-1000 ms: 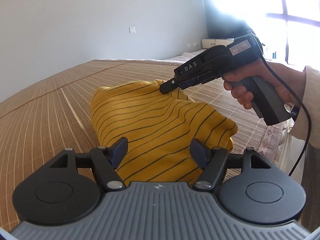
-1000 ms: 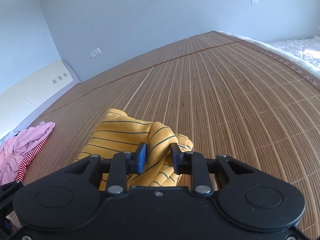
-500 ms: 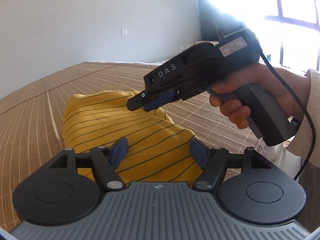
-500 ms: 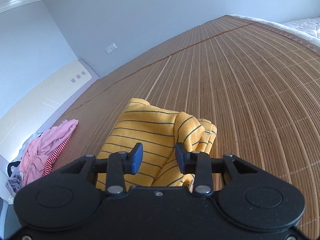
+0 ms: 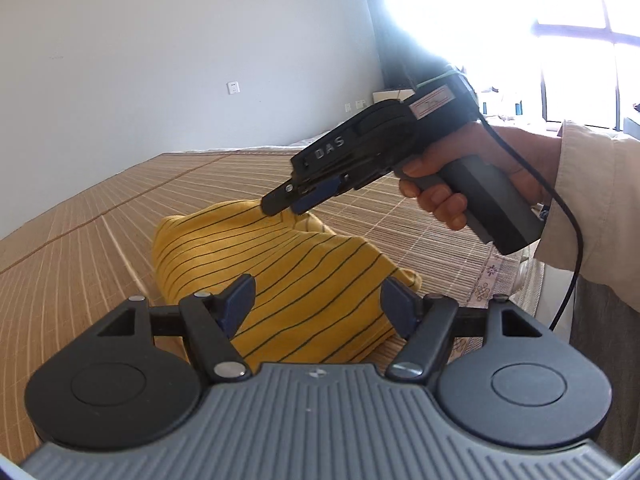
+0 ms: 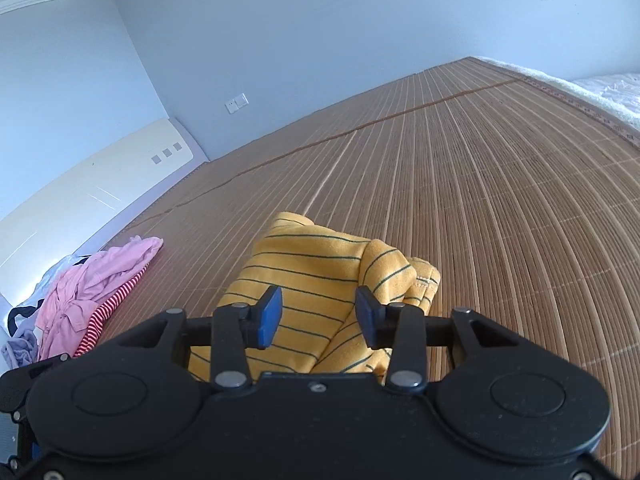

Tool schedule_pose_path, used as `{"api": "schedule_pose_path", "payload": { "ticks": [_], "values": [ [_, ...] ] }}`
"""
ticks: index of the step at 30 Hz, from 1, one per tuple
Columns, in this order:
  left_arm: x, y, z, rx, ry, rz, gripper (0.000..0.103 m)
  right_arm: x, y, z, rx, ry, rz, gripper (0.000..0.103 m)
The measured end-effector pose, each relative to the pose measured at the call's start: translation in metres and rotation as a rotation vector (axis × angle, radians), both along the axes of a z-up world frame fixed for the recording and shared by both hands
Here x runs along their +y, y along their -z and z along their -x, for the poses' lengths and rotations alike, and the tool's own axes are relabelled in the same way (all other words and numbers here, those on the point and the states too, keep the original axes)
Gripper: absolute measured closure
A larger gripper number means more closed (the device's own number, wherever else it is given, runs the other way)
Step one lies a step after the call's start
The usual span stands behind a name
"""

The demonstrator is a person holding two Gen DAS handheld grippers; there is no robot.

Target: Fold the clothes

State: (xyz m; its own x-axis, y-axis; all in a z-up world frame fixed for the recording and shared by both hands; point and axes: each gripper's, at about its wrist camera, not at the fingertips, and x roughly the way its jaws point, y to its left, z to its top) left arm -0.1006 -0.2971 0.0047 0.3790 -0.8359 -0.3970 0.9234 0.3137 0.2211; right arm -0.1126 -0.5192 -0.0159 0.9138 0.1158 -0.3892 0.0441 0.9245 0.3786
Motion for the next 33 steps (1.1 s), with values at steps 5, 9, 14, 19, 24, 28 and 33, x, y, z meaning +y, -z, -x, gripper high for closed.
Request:
{"api": "schedule_pose_path", "payload": {
  "ticks": [5, 9, 14, 19, 24, 28, 33],
  "values": [
    [0.013, 0.01, -0.013, 0.023, -0.015, -0.056, 0.028, 0.018, -0.006, 0.012, -0.038, -0.039, 0.05, 0.053],
    [0.023, 0.019, -0.023, 0.045, -0.028, -0.105, 0.028, 0.044, 0.01, 0.016, -0.011, -0.022, 0.155, 0.052],
    [0.025, 0.032, -0.018, 0.025, -0.067, -0.102, 0.028, 0.044, 0.018, 0.018, -0.051, 0.011, 0.102, 0.052],
    [0.013, 0.034, -0.013, -0.033, -0.121, -0.094, 0.028, 0.056, 0.004, 0.044, -0.161, 0.004, 0.095, 0.049],
    [0.011, 0.04, -0.002, -0.147, -0.087, -0.174, 0.028, 0.08, -0.003, 0.077, -0.025, 0.18, 0.141, 0.03],
    [0.012, 0.044, -0.003, -0.165, -0.084, -0.204, 0.028, 0.089, 0.005, 0.082, 0.126, 0.225, 0.173, 0.033],
    [0.008, 0.044, -0.006, -0.161, -0.11, -0.174, 0.028, 0.096, 0.034, 0.064, 0.211, 0.253, 0.186, 0.064]
  ]
}}
